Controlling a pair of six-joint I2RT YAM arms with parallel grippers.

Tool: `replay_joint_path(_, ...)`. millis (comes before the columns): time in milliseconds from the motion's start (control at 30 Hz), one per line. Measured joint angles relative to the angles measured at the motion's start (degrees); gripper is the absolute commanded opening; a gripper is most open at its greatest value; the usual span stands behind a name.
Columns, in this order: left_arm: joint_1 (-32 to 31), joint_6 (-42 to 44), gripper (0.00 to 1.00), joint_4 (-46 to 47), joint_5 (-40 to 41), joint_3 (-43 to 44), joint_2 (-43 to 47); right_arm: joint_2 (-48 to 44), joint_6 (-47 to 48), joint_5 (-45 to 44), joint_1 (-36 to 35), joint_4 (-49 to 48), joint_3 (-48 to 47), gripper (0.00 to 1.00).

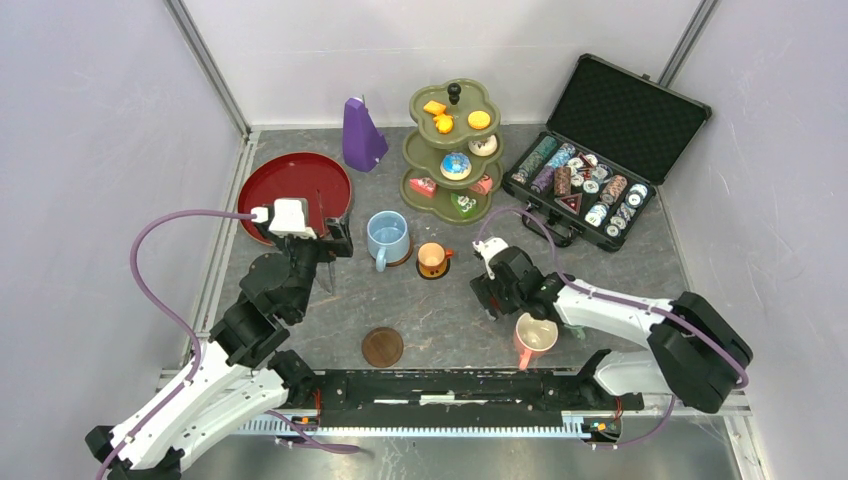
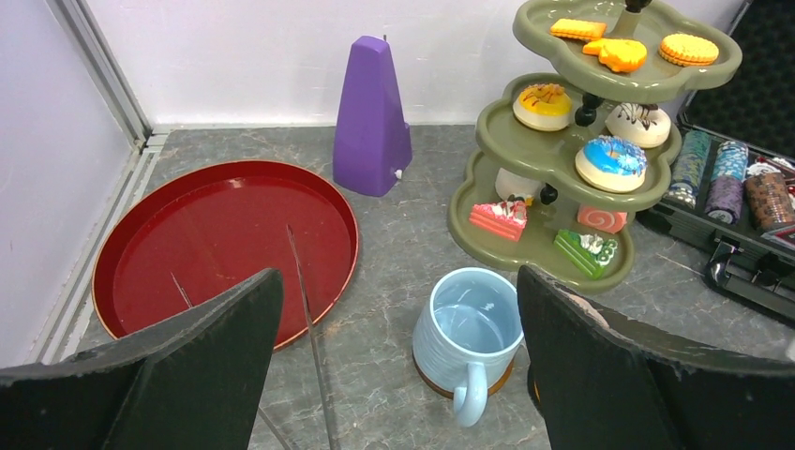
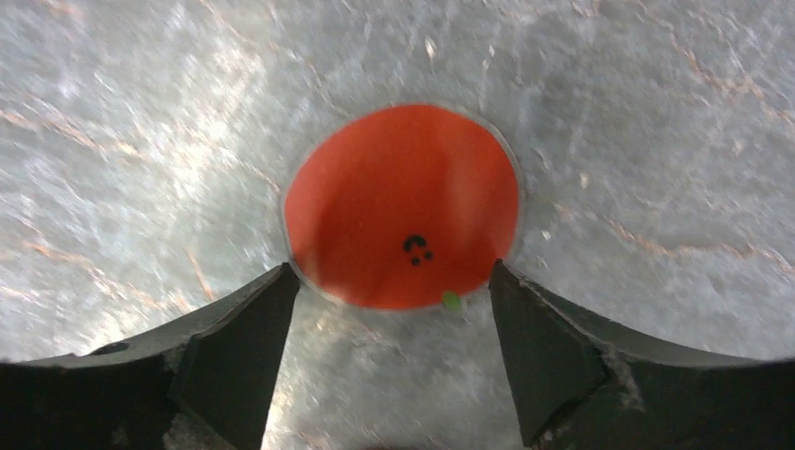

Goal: Serve the afternoon tea

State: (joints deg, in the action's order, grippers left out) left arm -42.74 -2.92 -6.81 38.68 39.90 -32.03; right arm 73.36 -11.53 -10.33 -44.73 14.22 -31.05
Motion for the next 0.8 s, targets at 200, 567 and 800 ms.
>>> replay_joint_path(200,0.02,0.0,1.0,-0.37,-0.11,0.0,-0.11,6.25,0.68,1.79,1.66,-7.41,-2.51,0.65)
replay_joint_path(567,0.02,0.0,1.0,-0.37,-0.15,0.0,-0.24,14.36,2.62,4.02,1.99,-10.45,-9.25,0.68)
replay_joint_path(800,0.02,0.0,1.0,-0.37,-0.2,0.0,-1.11,13.27,2.67,4.74,1.97,-8.83,-9.73,0.93)
